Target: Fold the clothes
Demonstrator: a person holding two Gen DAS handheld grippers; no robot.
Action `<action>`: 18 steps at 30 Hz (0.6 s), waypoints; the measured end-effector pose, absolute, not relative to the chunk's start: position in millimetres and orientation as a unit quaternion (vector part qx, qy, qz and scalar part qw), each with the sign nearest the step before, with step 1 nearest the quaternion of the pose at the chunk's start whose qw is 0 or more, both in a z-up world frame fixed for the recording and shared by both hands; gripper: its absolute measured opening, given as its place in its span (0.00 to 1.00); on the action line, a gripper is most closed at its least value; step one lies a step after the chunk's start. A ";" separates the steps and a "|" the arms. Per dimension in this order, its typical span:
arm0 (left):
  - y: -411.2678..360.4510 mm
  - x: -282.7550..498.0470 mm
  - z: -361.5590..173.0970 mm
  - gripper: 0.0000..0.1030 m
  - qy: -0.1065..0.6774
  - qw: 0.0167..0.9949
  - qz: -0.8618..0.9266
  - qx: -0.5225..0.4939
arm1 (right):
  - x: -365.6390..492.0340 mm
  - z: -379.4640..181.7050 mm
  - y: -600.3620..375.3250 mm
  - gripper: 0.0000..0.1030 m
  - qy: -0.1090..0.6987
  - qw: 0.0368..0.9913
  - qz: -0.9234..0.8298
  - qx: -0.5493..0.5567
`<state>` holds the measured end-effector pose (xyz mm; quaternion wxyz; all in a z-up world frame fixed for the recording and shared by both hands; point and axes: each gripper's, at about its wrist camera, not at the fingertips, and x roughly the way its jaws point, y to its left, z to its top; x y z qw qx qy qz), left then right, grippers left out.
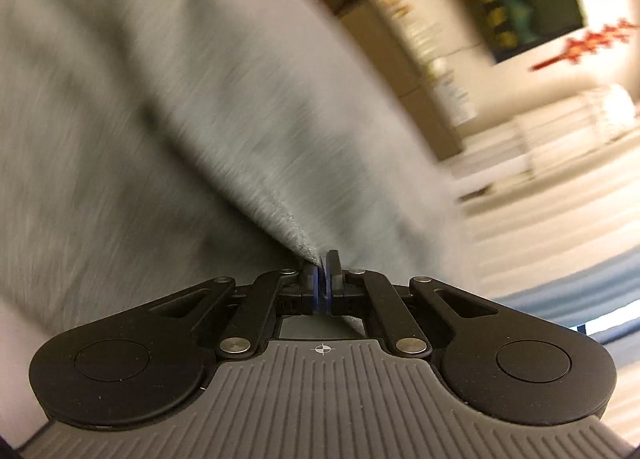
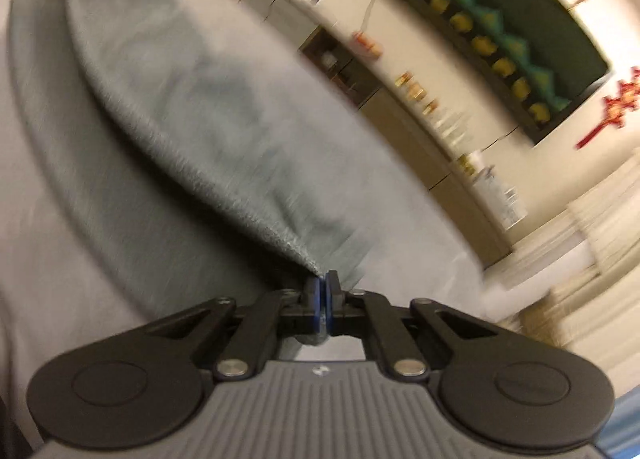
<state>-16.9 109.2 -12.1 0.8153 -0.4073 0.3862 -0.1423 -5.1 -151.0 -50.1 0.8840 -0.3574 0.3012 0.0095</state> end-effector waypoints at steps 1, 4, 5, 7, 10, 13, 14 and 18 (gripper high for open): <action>107.8 -17.3 2.2 0.00 0.368 0.825 -0.150 -0.402 | -10.0 -35.4 -148.9 0.02 0.285 0.890 0.005 -0.355; 114.3 -36.8 26.0 0.00 0.348 0.841 -0.167 -0.378 | -27.1 -9.2 -149.1 0.02 0.284 0.895 0.012 -0.345; 117.1 -43.7 21.6 0.00 0.362 0.839 -0.160 -0.374 | -31.4 -13.0 -150.7 0.02 0.307 0.889 0.026 -0.339; 121.6 -48.7 0.1 0.00 0.402 0.824 -0.136 -0.375 | -38.2 -27.1 -153.5 0.02 0.357 0.874 0.057 -0.324; 127.3 -47.4 -36.2 0.00 0.436 0.798 -0.098 -0.404 | -37.1 -49.6 -158.4 0.01 0.415 0.857 0.095 -0.290; 131.2 -47.9 -58.0 0.00 0.450 0.794 -0.079 -0.401 | -28.4 -49.0 -167.4 0.02 0.424 0.863 0.098 -0.258; 132.1 -47.4 -63.2 0.00 0.452 0.793 -0.075 -0.400 | -25.6 -46.5 -170.9 0.02 0.428 0.865 0.097 -0.245; 132.1 -36.0 -73.2 0.00 0.449 0.796 -0.070 -0.399 | -10.3 -48.7 -168.9 0.03 0.447 0.857 0.106 -0.234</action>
